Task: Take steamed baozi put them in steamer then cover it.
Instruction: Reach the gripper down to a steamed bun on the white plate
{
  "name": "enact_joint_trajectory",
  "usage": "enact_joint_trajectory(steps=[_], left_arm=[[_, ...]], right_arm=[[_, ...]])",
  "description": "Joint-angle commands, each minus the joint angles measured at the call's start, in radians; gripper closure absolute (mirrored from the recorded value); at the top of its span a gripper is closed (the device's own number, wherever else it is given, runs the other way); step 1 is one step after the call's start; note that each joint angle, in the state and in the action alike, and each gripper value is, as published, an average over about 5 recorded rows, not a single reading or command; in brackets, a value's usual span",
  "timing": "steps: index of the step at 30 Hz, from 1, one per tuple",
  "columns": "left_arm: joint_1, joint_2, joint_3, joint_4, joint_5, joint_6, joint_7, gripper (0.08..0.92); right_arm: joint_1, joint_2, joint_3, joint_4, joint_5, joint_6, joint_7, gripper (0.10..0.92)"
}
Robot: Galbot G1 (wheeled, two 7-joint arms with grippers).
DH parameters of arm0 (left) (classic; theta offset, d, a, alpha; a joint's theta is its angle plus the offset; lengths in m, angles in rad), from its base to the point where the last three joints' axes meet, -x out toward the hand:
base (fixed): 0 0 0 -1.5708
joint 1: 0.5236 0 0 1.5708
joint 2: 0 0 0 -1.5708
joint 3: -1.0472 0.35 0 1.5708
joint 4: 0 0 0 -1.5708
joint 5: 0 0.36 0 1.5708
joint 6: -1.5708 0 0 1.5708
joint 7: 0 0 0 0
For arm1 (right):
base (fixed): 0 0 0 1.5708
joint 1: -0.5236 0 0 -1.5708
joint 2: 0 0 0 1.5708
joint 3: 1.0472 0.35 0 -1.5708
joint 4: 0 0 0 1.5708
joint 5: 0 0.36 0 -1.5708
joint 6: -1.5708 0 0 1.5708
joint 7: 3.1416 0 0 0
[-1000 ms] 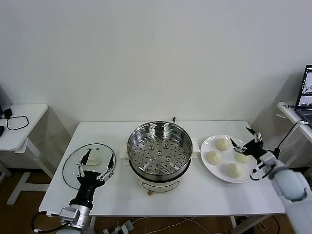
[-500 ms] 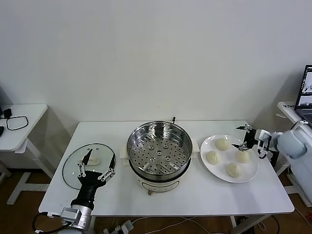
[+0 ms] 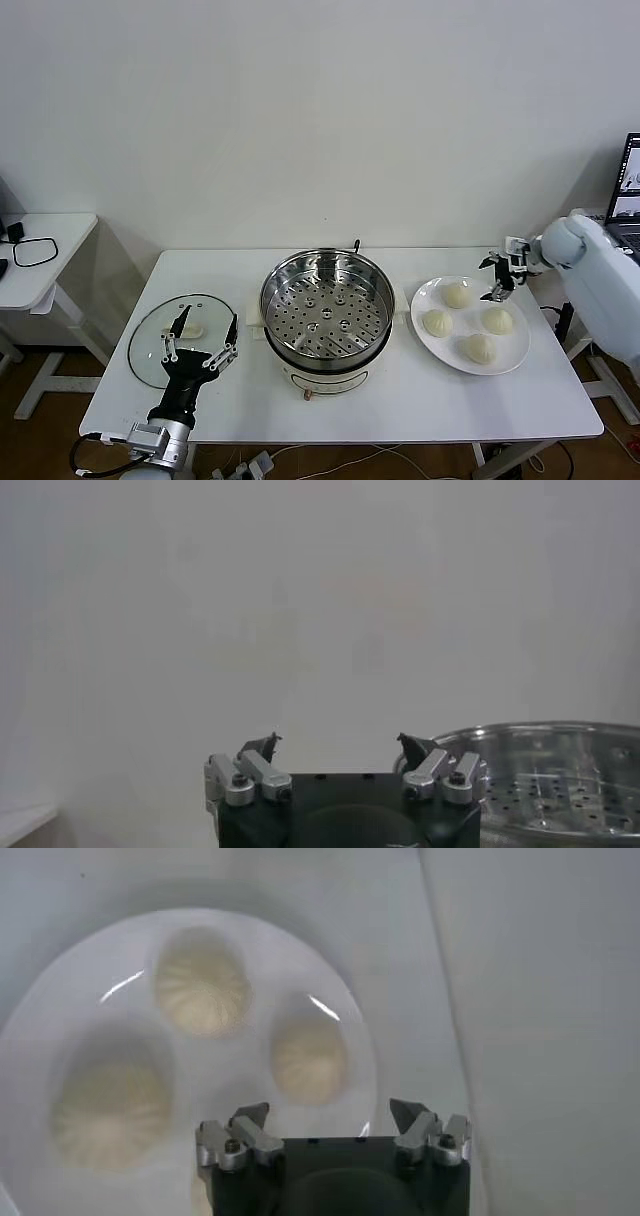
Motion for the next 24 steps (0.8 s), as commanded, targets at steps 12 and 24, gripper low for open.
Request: enact_joint_trajectory(steps=[12, 24], left_arm=[[0.006, -0.005, 0.004, 0.001, 0.013, -0.01, 0.002, 0.177], [0.005, -0.004, 0.006, 0.006, 0.017, -0.015, 0.003, 0.177]], right_arm=[[0.057, 0.195, 0.043, -0.257, -0.252, 0.048, 0.008, 0.203], [0.057, 0.212, 0.065, -0.298, -0.303, 0.057, 0.043, 0.203]])
